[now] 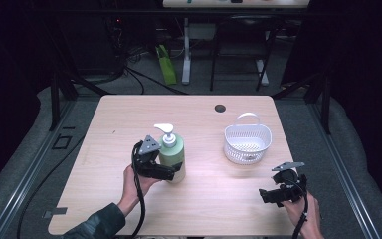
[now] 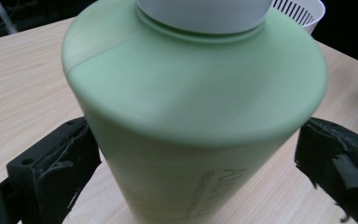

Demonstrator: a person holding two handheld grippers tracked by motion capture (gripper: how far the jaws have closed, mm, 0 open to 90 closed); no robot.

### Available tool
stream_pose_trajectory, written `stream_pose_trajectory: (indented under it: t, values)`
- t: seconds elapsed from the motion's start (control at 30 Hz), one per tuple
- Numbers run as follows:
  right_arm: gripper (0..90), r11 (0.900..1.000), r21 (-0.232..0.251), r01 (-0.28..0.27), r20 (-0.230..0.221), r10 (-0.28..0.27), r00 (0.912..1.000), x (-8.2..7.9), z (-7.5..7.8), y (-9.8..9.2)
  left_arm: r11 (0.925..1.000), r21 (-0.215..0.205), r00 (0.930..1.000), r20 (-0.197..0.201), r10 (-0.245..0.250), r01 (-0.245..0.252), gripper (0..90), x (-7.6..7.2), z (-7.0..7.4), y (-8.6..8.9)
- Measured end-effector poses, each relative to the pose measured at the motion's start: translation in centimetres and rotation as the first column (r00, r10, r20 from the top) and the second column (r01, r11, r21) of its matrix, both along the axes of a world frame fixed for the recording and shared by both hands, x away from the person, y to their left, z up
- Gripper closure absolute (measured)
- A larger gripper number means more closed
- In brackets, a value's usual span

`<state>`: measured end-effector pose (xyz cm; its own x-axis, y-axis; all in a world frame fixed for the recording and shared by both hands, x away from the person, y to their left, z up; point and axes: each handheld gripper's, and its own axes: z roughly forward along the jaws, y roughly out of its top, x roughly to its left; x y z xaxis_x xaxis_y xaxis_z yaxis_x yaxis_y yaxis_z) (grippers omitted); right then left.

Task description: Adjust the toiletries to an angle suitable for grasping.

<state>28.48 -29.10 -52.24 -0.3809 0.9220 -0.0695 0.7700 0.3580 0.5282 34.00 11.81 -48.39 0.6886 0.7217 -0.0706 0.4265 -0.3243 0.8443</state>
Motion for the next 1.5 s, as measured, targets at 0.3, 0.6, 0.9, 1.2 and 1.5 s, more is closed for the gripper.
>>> stream_pose_trajectory:
  t: [0.3,0.6,0.9,1.2,1.5]
  values:
    - [0.0,1.000,-0.002,-0.003,-0.003,0.003,1.0000,0.0,-0.1,0.0,0.9989,-0.003,0.9987,0.019,0.048,-0.048,11.6,0.3,-0.2,-0.3]
    - [0.0,1.000,-0.003,-0.001,0.003,0.001,1.0000,0.0,0.0,0.0,0.9993,-0.014,0.9988,0.033,0.036,-0.035,12.0,0.2,-0.4,-0.9]
    - [0.0,1.000,-0.003,-0.001,0.003,0.001,1.0000,-0.1,0.1,0.0,0.9999,-0.011,0.9992,0.039,0.003,-0.003,12.2,0.2,-0.5,-2.5]
    - [0.0,1.000,-0.013,-0.003,0.003,0.003,1.0000,-0.1,0.0,0.1,0.9995,-0.006,0.9989,0.036,-0.030,0.030,12.2,0.5,-0.4,-4.1]
    - [0.0,1.000,-0.014,-0.002,0.004,0.002,1.0000,-0.2,0.0,0.1,0.9981,-0.003,0.9971,0.045,-0.061,0.062,12.4,0.5,-0.5,-5.8]
